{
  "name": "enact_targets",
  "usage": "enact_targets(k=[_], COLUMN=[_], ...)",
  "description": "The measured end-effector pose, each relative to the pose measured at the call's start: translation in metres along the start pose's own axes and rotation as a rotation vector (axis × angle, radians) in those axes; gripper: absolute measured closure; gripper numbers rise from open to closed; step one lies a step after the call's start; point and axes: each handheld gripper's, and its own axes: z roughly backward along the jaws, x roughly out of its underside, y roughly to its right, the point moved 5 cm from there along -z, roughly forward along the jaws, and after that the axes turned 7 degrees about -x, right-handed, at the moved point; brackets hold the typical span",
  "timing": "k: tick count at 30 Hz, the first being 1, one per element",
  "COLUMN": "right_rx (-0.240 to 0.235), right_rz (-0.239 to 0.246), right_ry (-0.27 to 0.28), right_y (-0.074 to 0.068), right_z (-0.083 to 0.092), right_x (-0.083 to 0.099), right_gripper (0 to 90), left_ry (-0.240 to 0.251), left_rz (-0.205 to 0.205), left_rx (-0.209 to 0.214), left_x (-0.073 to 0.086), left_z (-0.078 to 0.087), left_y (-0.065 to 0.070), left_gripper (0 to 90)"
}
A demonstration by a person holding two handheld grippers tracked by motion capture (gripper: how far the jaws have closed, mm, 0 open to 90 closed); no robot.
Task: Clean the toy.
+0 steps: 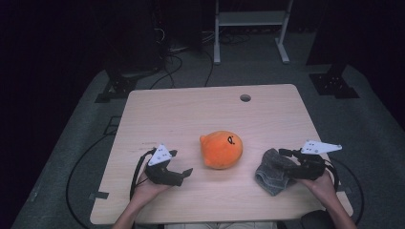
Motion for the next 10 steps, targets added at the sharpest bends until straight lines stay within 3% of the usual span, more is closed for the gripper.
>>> enact_targets(k=[10], right_rx=[0.014], right_rz=[0.009], right_ry=[0.012], right_y=[0.0], right_z=[0.001], right_x=[0.0], right_gripper=[34.8], left_ry=[0.022], left_rz=[0.047], left_rx=[-0.061], left_x=[0.019], left_z=[0.013], left_y=[-0.012], left_gripper=[8.7])
